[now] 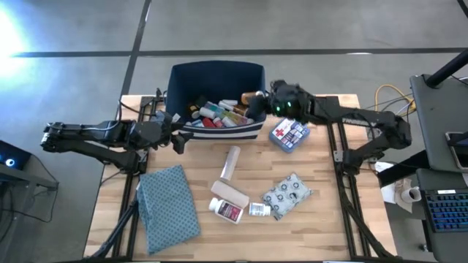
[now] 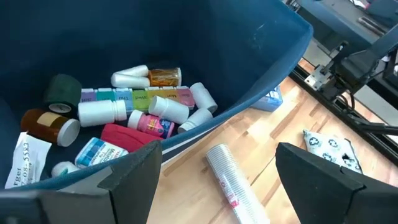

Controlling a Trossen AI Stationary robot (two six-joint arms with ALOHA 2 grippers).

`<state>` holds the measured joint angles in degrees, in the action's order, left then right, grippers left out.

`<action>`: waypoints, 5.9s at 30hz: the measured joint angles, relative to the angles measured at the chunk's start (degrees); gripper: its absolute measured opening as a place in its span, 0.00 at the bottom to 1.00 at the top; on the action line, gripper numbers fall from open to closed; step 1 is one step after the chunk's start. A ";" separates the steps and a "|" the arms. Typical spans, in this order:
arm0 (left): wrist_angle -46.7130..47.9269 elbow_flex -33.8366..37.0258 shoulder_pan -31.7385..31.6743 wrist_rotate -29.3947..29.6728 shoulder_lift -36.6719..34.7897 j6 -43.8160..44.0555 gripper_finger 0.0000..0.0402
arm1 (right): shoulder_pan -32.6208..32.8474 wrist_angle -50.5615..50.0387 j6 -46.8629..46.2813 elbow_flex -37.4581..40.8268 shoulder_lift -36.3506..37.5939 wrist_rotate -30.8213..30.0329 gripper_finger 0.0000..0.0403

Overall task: Pick & place medical supplies in basket/bin
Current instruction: Put the orange pill bottle into the blue bin, then put the brown bandage into the blue bin

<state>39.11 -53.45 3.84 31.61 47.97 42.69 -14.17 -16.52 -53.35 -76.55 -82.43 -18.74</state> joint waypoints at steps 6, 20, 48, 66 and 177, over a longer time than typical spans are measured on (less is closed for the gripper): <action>0.07 0.00 0.00 -0.15 0.00 1.45 0.73 | -7.35 2.23 0.69 -0.36 -5.66 10.59 0.47; 0.11 0.00 0.00 -0.12 0.00 3.17 0.73 | -7.95 -14.97 14.98 -19.89 -16.64 11.33 0.85; -15.72 15.09 0.00 -16.28 8.80 10.99 0.73 | 15.17 -64.52 -9.70 -26.14 -13.19 -5.64 0.90; -20.61 -1.74 1.90 -20.36 44.80 6.48 0.73 | 29.27 -73.44 -35.75 -13.88 -13.15 1.36 0.90; -4.15 -8.11 8.85 -6.00 13.53 9.52 0.72 | 26.68 -7.29 13.88 -7.25 -37.17 20.34 0.90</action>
<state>34.96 -61.56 12.69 25.61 61.49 52.20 12.50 -23.81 -39.47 -83.81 -119.60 1.60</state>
